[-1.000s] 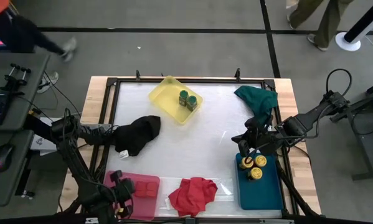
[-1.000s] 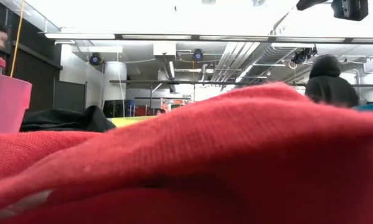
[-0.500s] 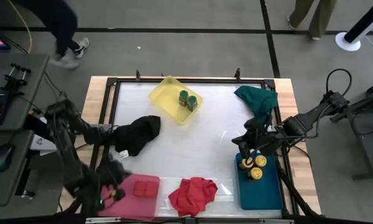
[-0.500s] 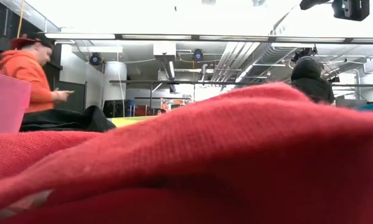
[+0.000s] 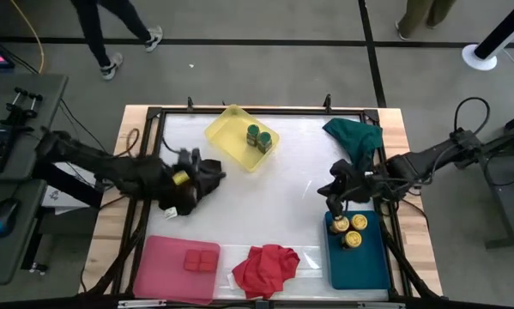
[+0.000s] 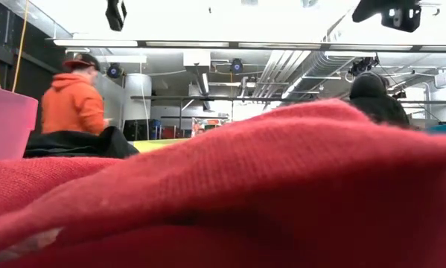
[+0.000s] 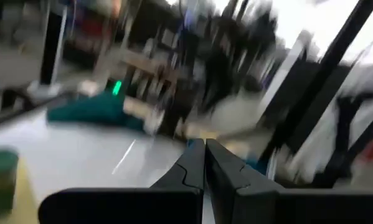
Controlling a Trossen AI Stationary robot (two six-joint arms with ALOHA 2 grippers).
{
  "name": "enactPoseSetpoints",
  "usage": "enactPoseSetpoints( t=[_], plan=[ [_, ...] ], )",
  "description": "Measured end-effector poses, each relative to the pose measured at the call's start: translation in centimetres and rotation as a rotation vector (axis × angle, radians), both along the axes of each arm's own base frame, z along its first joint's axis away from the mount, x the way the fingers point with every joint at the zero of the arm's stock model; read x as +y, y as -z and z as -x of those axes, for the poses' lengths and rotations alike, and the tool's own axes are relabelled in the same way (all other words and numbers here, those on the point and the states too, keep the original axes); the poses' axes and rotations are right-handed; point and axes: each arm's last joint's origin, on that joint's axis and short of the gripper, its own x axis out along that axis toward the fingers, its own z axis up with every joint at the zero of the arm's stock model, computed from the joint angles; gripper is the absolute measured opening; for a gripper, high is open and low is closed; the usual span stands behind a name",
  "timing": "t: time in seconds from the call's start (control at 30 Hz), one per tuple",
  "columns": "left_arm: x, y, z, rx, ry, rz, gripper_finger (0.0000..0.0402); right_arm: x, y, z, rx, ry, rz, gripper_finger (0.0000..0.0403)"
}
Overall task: Sort spices by type
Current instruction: Return to Home Position
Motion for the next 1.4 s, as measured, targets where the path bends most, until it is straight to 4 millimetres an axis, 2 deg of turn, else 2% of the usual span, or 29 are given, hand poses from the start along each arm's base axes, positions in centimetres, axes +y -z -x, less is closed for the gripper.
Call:
enactPoseSetpoints(
  t=[0.07, 0.2, 0.43, 0.6, 0.73, 0.87, 0.97, 1.1, 1.23, 1.3, 1.4],
  plan=[
    [1.7, 1.3, 1.2, -0.115, -0.02, 0.02, 0.0, -0.4, -0.1, -0.3, -0.011, 0.005, -0.008, 0.0],
    [3.8, 5.0, 4.1, -0.173, -0.091, 0.058, 0.0, -0.7, -0.5, -0.8, -0.061, 0.015, -0.022, 0.0],
    [4.3, 10.4, 7.8, -0.207, -0.054, 0.143, 0.0, -0.7, -1.2, -1.4, -0.16, 0.059, -0.03, 0.0],
    [4.4, 11.0, 8.6, -0.163, -0.054, 0.117, 0.0, -0.8, -1.0, -1.2, -0.148, 0.101, -0.041, 0.0],
    [4.4, 11.0, 8.9, -0.161, -0.047, 0.115, 0.0, -0.9, -0.3, -0.7, -0.053, 0.099, -0.075, 0.0],
    [4.4, 11.2, 8.9, -0.15, -0.034, 0.217, 0.0, -0.7, 2.3, -0.7, -0.073, 0.055, -0.137, 0.0],
    [4.4, 11.3, 8.9, -0.148, -0.034, 0.256, 0.0, -1.1, 5.8, -1.4, -0.25, 0.035, -0.175, 0.0],
    [4.4, 11.3, 8.9, -0.149, -0.034, 0.261, 0.0, -4.9, 8.8, -2.1, -0.576, 0.064, -0.059, 0.0],
    [4.4, 11.3, 8.9, -0.149, -0.034, 0.261, 0.0, -8.5, 10.7, -0.9, -0.789, 0.011, 0.048, 0.0],
    [4.4, 11.3, 8.9, -0.149, -0.034, 0.261, 0.0, -9.2, 11.8, 0.1, -0.839, -0.004, 0.074, 0.0],
    [4.4, 11.3, 8.9, -0.149, -0.034, 0.261, 0.0, -9.2, 13.7, 1.6, -0.862, -0.026, 0.073, 0.0]
  ],
)
